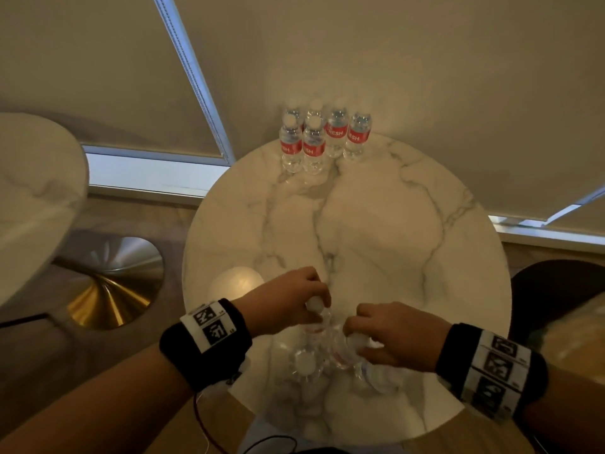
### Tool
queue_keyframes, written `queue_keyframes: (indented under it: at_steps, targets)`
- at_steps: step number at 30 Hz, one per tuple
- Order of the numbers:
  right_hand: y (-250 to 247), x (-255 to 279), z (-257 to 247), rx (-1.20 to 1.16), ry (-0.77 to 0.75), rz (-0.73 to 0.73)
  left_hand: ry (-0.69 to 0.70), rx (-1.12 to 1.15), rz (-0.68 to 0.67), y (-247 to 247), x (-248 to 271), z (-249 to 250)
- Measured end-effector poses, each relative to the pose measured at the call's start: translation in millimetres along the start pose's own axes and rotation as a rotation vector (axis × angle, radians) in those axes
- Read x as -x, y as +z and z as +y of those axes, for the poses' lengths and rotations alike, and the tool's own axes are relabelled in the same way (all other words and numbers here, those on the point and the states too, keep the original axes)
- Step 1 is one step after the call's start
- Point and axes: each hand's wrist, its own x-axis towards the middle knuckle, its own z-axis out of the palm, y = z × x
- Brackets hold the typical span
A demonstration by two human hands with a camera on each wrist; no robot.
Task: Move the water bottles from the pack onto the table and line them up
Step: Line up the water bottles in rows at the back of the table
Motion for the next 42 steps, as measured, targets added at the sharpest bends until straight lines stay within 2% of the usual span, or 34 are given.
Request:
queue_keyframes:
  at_steps: [8, 19, 25, 31, 39, 42]
  targets:
    - [-91.2, -28.5, 64.9, 0.015, 0.226, 0.186, -0.052, -0.021, 0.110, -77.9, -78.9, -21.5]
    - [-204.0, -128.8, 193.2, 0.174, 0.426, 0.315, -0.003, -0.165, 0.207, -168.1, -234.5, -61.7]
    - [-220.8, -165.1, 233.7, 0.150, 0.498, 0.345, -0.044, -0.231, 0.228, -191.0, -273.8, -85.8]
    - [-222.8, -187.3, 247.0, 0.157, 0.507, 0.368, -0.086, -0.237, 0.225, -201.3, -291.1, -104.9]
    - [-219.6, -180.8, 249.7, 0.034, 0.509, 0.423, -0.139, -0.252, 0.275, -196.2, -297.7, -107.4]
    - [-217.8, -165.1, 238.9, -0.015, 0.559, 0.425, -0.153, -0.220, 0.326, -195.3, -286.6, -104.7]
